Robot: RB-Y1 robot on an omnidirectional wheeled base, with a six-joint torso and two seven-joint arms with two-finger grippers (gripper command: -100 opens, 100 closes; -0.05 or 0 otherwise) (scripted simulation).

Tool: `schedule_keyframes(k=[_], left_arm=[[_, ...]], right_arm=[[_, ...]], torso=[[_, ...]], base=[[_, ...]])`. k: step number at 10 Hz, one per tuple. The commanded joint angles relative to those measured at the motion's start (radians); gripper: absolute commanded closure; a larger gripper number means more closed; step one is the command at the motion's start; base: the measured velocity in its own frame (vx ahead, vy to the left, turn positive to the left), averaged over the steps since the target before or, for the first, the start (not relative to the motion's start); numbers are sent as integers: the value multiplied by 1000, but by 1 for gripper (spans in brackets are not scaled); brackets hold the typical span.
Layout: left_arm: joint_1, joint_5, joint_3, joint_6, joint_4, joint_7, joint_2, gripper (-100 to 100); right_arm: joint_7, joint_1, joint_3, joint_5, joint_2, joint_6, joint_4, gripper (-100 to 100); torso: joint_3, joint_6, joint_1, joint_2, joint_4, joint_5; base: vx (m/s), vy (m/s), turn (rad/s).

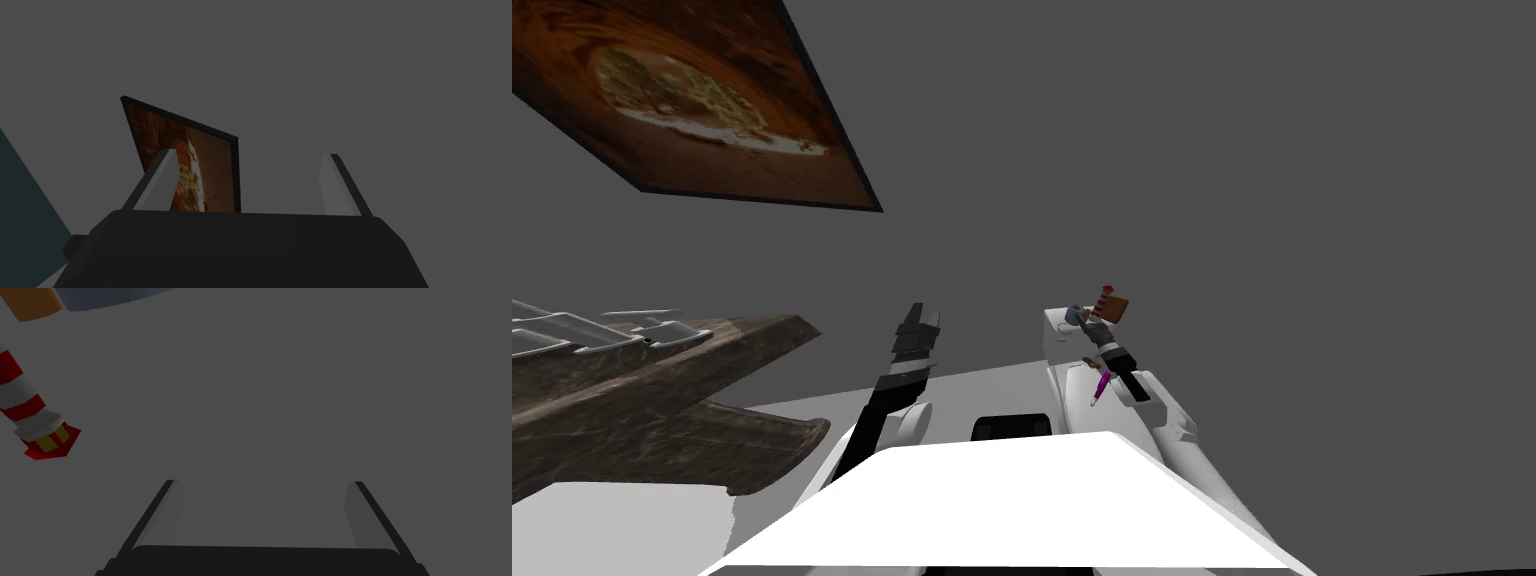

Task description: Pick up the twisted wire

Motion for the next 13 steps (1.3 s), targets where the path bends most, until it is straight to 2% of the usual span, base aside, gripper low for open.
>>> schedule_keyframes(k=[1,2,3,4,5,6,7,8,9,10,12,13], left_arm=[[0,0,0,0,0,0,0,0],[0,0,0,0,0,0,0,0],[0,0,0,0,0,0,0,0],[0,0,0,0,0,0,0,0],[0,0,0,0,0,0,0,0],[0,0,0,0,0,0,0,0],[0,0,0,0,0,0,0,0],[0,0,0,0,0,0,0,0],[0,0,0,0,0,0,0,0],[0,0,0,0,0,0,0,0],[0,0,0,0,0,0,0,0],[0,0,0,0,0,0,0,0]], right_arm=[[29,-22,-2,36,-36,10,50,-100],[29,-22,-2,36,-36,10,74,-100],[55,-39,0,67,-68,18,101,-100],[55,-39,0,67,-68,18,132,-100],[80,-57,3,99,-100,23,178,-100],[80,-57,3,99,-100,23,191,-100],[104,-74,8,130,-133,28,225,-100],[104,-74,8,130,-133,28,250,-100],[104,-74,8,130,-133,28,250,-100],[128,-90,15,161,-166,31,284,-100],[128,-90,15,161,-166,31,311,-100],[150,-106,24,192,-200,33,346,-100]], torso=[[0,0,0,0,0,0],[0,-1,0,0,0,0],[0,0,0,0,0,0],[0,-1,0,0,0,0],[0,0,0,0,0,0],[0,-1,1,0,0,0],[0,0,1,-1,0,0],[0,-1,1,0,0,0],[0,1,1,-1,0,0],[-1,1,0,-2,0,0],[-1,0,1,-2,0,0],[-1,1,0,-3,0,0]], base=[[-78,0,272],[-68,-10,120],[-79,0,200],[-68,2,117],[-70,21,235],[-57,10,112],[-72,10,259],[-56,9,112],[-20,6,-42],[-43,22,258],[-31,8,55],[-44,19,207]])
